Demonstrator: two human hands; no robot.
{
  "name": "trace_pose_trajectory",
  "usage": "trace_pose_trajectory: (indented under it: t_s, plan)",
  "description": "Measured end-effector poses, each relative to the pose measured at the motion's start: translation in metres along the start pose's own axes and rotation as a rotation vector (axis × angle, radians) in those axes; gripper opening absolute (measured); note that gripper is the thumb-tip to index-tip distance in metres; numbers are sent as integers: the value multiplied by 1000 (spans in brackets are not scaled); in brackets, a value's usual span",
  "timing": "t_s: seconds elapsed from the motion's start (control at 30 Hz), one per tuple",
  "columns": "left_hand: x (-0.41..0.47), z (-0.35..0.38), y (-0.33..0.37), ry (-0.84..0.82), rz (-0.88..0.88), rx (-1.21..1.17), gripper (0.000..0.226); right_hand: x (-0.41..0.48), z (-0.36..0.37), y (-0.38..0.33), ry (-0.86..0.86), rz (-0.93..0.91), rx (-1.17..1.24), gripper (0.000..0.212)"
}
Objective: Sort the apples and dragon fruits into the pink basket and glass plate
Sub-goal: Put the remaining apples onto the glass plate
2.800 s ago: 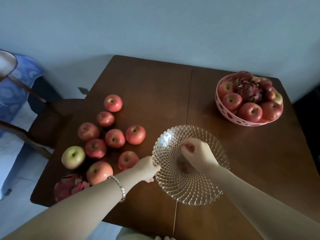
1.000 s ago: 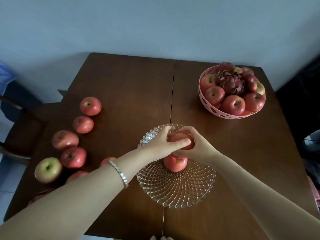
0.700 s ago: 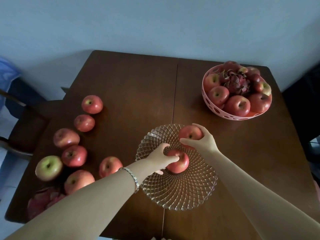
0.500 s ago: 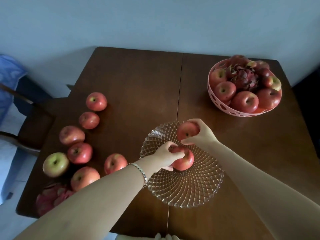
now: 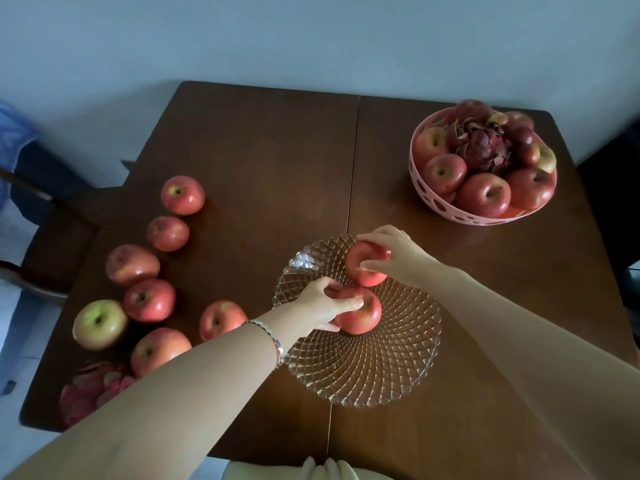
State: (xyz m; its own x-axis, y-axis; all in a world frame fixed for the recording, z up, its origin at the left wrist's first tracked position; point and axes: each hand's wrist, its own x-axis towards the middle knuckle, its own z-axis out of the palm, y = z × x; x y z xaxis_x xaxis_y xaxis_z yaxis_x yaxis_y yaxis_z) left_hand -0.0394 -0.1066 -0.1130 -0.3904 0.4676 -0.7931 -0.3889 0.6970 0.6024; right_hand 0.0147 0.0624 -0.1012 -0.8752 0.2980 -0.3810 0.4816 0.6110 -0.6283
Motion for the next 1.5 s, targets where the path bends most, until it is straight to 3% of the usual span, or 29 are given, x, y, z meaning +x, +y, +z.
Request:
trace_pose_trajectory:
  t_s: [0.4,0.53,0.73,0.87,1.2,1.27,1.37,1.5]
  plan:
    - [-1,2,-4,50,19,-25,48,4,2,14,41,89,26,40]
    - [0,4,-5,99,120,2,47,5,2,15,-3,75,149,40]
    - [2,9,-10,201,242,171,47,0,0,15,21,22,131,42]
    - [2,9,-9,190,192,207,51,-3,6,13,112,42,146,47]
    - [-4,9,-4,138,57,32,53,-6,22,8,231,96,100,49]
    - [-7,8,-3,140,63,109,55,-6,21,6,212,100,75,50]
    - [-16,-1,-2,141,165,417,61,-8,20,2,191,120,43,53]
    - [-41,-37,-1,496,336,1011,66,-15,9,-13,293,89,83,51]
